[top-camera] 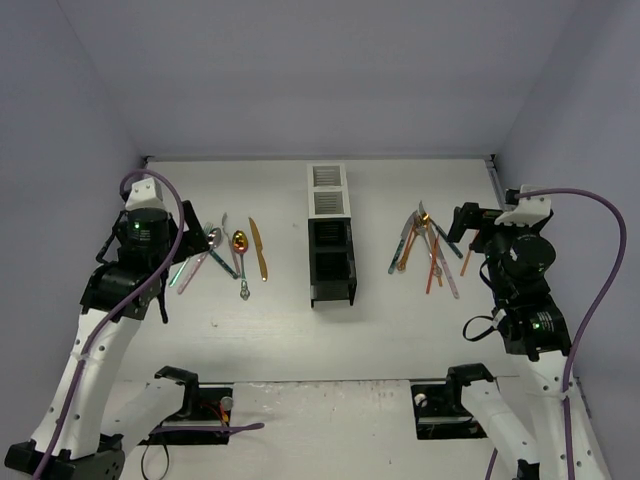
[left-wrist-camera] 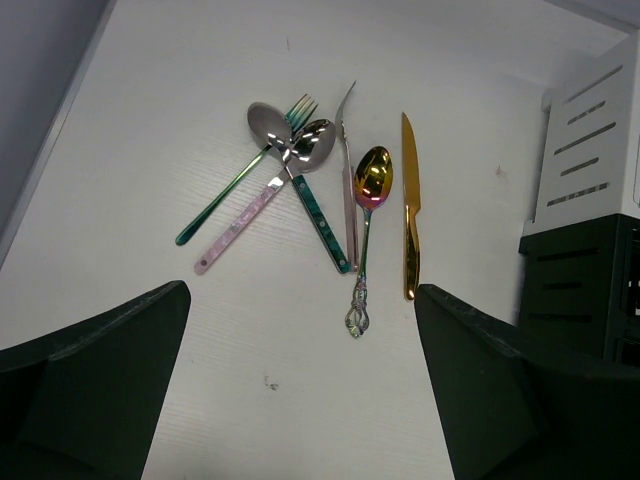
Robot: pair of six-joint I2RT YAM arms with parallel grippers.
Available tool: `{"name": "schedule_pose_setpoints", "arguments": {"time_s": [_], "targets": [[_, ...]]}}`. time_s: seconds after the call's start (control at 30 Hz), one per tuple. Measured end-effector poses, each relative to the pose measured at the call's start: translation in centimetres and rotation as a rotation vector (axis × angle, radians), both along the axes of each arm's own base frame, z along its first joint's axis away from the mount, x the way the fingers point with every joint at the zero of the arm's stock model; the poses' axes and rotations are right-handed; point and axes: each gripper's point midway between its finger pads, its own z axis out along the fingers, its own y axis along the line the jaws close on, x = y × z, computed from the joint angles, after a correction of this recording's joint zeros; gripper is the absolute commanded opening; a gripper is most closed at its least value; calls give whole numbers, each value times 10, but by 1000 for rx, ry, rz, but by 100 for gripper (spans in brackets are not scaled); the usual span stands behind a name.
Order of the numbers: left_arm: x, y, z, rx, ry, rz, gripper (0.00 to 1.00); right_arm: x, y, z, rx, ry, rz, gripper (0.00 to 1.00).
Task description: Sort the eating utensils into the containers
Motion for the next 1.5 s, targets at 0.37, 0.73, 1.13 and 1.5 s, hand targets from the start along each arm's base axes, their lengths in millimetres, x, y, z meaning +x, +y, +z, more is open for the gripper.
{"name": "schedule_pose_setpoints", "arguments": {"time_s": [0.37, 0.73, 1.13, 1.5], "targets": [[32, -10, -54, -71, 190, 76, 94, 1, 2, -13, 60, 24, -14, 100], [69, -22, -150, -137, 476, 230, 86, 2, 11, -42, 107, 102, 16, 100], [107, -9, -204, -158, 596, 362, 58, -3, 19, -49, 114, 130, 52, 100], [122, 1, -239, -181, 663, 402, 49, -8, 20, -55, 108, 150, 56, 100]]}}
